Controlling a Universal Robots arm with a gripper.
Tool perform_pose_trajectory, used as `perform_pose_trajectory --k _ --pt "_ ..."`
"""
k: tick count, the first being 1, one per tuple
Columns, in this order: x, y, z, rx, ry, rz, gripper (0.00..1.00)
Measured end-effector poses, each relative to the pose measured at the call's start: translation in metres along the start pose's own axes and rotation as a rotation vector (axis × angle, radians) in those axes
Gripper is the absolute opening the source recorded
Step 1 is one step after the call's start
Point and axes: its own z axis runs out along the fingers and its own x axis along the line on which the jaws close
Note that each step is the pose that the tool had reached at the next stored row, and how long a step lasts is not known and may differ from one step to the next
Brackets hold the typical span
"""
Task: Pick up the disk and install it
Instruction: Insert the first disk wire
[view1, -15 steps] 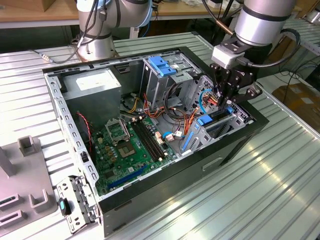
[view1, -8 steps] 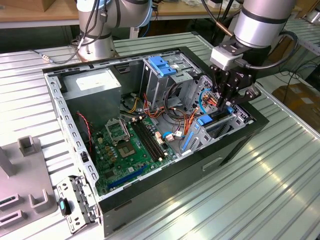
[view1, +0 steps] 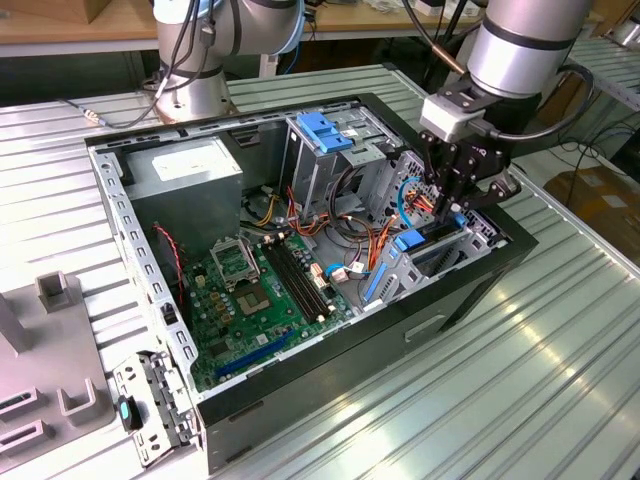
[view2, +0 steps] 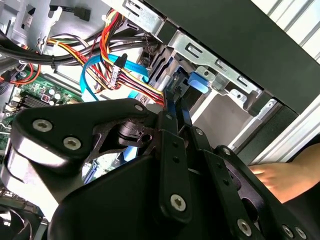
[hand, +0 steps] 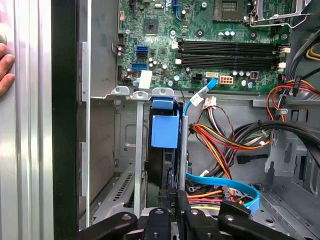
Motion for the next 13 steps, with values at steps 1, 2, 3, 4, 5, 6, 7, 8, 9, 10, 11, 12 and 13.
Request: perform_pose_trajectory --k 1,2,3,4,5,6,7,8,9,10,11,12,13 --pt "0.0000 0.0000 0.0004 0.0000 -0.0005 0.001 0.17" --pt "0.0000 0.0001 0.0007 -0.0002 -0.0009 0.003 0.17" --pt "0.0001 0.0001 0.0010 -0.0003 -0.0014 0.005 0.17" --pt "0.0001 0.0001 0.0011 -0.0004 -0.0018 0.007 0.17" --pt "0.0001 0.0001 0.0011 -0.0006 -0.0016 0.010 0.17" --pt "0.0002 0.0001 0.0003 -0.0010 -0.0015 0.015 0.17" --pt "0.0002 -0.0001 -0.0005 -0.0016 -0.0005 0.023 0.17" --pt "0.0002 -0.0001 -0.0006 -0.0022 0.0003 0.031 0.17" --pt "0.0003 -0.0001 -0.0007 -0.0028 0.0013 0.039 0.17" --pt "0.0008 -0.0001 -0.0007 -0.0037 0.0023 0.051 0.17" --pt "0.0013 0.0000 -0.0006 -0.0040 0.0024 0.054 0.17" --pt "0.0020 0.0000 -0.0005 -0.0042 0.0018 0.057 0.17" --pt "0.0024 -0.0001 -0.0004 -0.0045 0.0010 0.059 0.17"
